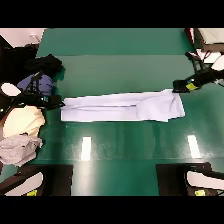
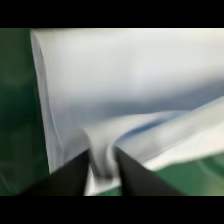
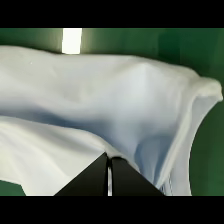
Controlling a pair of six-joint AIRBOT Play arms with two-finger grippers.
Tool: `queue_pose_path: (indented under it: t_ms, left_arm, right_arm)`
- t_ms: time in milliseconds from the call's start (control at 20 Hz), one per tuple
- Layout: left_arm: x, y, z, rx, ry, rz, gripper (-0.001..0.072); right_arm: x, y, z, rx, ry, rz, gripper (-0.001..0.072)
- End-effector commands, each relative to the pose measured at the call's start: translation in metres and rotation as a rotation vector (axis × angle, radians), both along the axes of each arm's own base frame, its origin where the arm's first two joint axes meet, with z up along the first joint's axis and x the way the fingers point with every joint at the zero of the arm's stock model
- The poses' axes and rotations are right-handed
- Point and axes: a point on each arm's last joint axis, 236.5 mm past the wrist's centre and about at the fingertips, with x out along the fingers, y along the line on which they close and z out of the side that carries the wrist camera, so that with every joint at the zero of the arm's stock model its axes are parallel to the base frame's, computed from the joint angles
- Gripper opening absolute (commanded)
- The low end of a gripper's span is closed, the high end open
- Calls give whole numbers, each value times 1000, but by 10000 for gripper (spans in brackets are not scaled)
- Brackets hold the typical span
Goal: Fold the shirts.
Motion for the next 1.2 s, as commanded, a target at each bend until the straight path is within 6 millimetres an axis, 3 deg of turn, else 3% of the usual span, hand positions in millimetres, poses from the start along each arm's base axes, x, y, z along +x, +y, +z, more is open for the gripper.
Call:
queue_pose_path:
  t_ms: [0, 50, 150, 250, 300, 350, 400, 500, 700, 950, 1150]
  left_arm:
    - [24, 10, 7, -17, -58, 134, 664]
    - [27, 10, 11, -23, -64, 143, 661]
    - [26, 6, 22, -29, -56, 111, 660]
    - [16, -1, 28, -41, -16, 67, 659]
    - [9, -4, 28, -46, 9, 49, 555]
    - [3, -7, 26, -47, 27, 22, 257]
    - [-1, -9, 25, -39, 31, -14, 46]
    - [-7, -10, 24, -39, 46, -39, 23]
    - [-11, -20, 28, -86, 64, -46, 23]
    - [-18, -29, 31, -130, 95, -56, 23]
    - [-20, -31, 32, -152, 118, -28, 23]
  right_arm:
    - [41, 15, 1, 24, -78, -10, 428]
    - [47, 20, 7, 59, -90, -17, 569]
    - [42, 19, 17, 103, -70, -17, 568]
    - [22, -1, 16, 98, -13, -12, 568]
    - [11, -13, 12, 101, 13, -32, 569]
    - [0, -28, 6, 102, 33, -57, 569]
    - [-9, -42, -1, 107, 51, -93, 573]
    - [-27, -57, -17, 194, 103, -161, 701]
    - [-40, -55, -44, 442, 156, -165, 699]
    - [-44, -60, -84, 488, 199, -89, 689]
    - [-49, -49, -105, 519, 243, -30, 688]
